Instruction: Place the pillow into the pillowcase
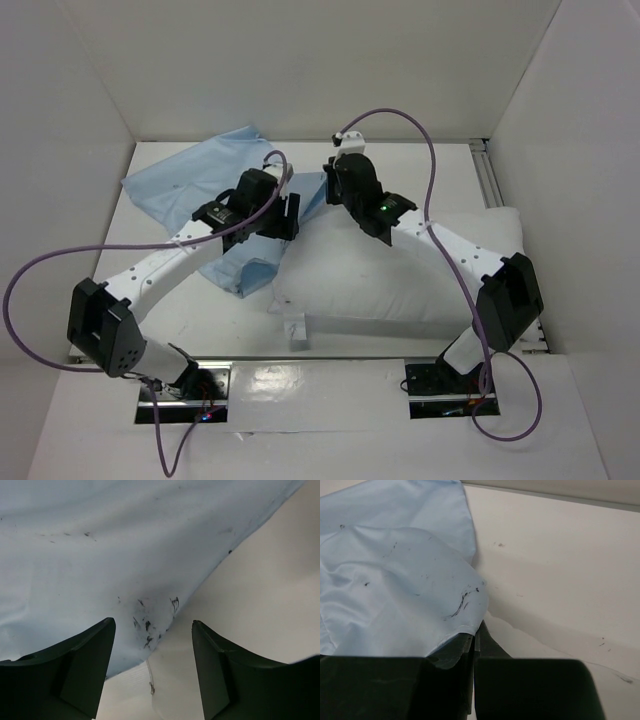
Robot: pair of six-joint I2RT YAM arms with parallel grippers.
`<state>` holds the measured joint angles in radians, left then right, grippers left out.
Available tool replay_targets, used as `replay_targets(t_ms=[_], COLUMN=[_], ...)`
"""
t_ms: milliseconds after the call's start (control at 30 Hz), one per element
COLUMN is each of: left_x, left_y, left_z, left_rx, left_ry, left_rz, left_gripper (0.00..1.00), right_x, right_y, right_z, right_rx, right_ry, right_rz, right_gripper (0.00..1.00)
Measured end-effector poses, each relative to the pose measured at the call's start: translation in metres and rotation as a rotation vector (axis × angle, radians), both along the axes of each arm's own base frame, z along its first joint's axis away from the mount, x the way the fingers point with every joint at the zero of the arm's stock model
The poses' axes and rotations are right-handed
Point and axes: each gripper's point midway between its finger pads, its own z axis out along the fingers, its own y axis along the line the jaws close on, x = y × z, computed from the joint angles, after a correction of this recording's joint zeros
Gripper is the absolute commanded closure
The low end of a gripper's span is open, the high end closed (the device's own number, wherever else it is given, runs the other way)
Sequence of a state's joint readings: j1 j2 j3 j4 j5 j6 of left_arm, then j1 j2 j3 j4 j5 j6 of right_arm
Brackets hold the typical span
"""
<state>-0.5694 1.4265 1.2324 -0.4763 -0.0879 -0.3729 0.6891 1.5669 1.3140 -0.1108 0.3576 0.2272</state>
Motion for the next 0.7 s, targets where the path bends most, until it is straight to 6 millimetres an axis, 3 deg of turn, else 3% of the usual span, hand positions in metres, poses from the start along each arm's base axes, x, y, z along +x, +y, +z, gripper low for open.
replay_targets(t_ms=[233,400,533,567,700], left_x=[0.015,0.018,0.02,0.021,0.024], left_y=[-0.008,-0.008,-0.009,-0.009,-0.006], left_z=[-0.015,-0.024,-0.027,-0.028,-0.031], left_rx=[-0.008,0.008,0.009,0.009,0.016], left_ry=[0.007,0.021,0.021,0.022,0.023], left_rz=[0.028,0.035,0.037,0.041,0.074], left_gripper=[0.42,0.38,0.42,0.45,0.75], right_x=[0.002,0.003,0.003,0.003,0.004], right_y=[-0.004,-0.005,-0.005,-0.005,-0.007], right_z=[-0.001,-0.002,-0.002,-0.002,-0.003], right_rx=[-0.001,0.0,0.006,0.008,0.012], right_ry=[0.006,0.008,0.013,0.014,0.017], right_rz=[-0.005,-0.003,-0.002,-0.002,-0.003], right_gripper=[1.0,1.0,1.0,1.0,1.0])
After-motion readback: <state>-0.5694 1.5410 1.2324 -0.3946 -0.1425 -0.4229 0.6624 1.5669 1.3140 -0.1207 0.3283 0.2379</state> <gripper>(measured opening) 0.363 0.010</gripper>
